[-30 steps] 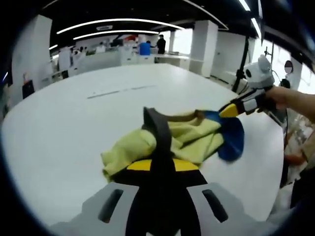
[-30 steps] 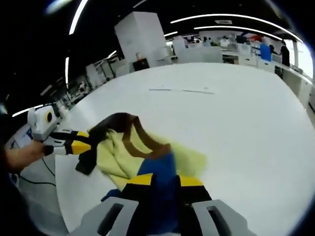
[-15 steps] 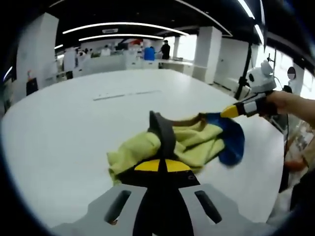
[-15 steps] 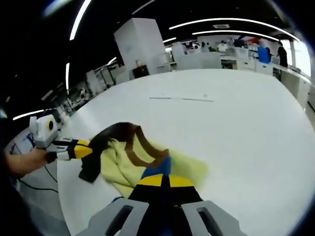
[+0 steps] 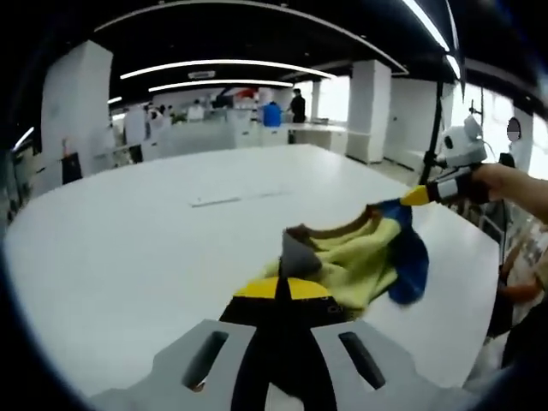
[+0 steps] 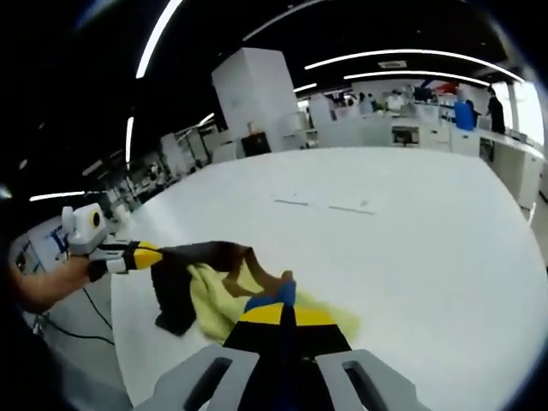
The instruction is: Fold the garment on the visible template until the final outline fits inside the template.
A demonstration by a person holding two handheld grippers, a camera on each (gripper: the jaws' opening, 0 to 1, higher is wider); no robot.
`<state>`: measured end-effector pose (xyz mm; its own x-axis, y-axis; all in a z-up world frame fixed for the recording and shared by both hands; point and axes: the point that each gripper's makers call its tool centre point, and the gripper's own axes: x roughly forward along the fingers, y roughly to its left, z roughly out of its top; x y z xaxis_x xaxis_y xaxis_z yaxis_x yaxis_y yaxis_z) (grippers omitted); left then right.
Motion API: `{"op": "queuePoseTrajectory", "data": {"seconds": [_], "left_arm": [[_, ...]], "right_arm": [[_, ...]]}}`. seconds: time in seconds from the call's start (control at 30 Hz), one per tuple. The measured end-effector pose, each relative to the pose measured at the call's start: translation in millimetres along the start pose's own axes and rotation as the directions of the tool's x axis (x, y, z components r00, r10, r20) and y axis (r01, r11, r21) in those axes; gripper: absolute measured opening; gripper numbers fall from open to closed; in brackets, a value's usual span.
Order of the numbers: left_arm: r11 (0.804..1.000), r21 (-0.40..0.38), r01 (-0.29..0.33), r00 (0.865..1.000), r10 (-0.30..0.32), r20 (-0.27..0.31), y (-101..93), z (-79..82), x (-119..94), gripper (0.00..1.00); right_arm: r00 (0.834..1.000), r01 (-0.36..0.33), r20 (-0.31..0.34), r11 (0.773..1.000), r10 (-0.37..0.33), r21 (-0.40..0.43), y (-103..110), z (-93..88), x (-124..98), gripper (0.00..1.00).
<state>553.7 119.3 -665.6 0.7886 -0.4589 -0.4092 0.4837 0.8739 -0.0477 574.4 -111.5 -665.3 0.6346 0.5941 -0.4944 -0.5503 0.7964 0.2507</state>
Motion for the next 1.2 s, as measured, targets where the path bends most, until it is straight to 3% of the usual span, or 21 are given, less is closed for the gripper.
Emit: {"op": "queuePoseTrajectory", "data": {"seconds": [0.4,0.6,0.83,1.03,1.2], "left_arm": [[0.998,-0.059,-0.034,0.995,0.039,0.094,20.0,43.1,-10.1,0.00],[0.996,-0.074,-0.047,0.991,0.056,0.123,31.2,55.5,-9.0,0.00],[0.994,-0.076,-0.078,0.983,0.089,0.158,50.5,73.9,-1.3,0.00],[0.993,-0.062,-0.103,0.978,0.112,0.178,66.2,87.0,12.8,0.00],[0.991,-0.045,-0.123,0.978,0.129,0.161,78.8,86.2,35.1,0.00]], "right_arm": [[0.999,0.014,0.043,0.998,-0.012,-0.053,4.9,43.5,-4.4,0.00],[0.996,0.047,0.073,0.996,-0.041,-0.080,4.3,60.3,0.2,0.00],[0.988,0.117,0.105,0.992,-0.111,-0.056,-11.5,72.9,11.2,0.00],[0.971,0.198,0.130,0.980,-0.200,0.025,-35.9,77.5,26.7,0.00],[0.949,0.266,0.159,0.962,-0.274,0.066,-54.4,82.6,42.9,0.00]]}}
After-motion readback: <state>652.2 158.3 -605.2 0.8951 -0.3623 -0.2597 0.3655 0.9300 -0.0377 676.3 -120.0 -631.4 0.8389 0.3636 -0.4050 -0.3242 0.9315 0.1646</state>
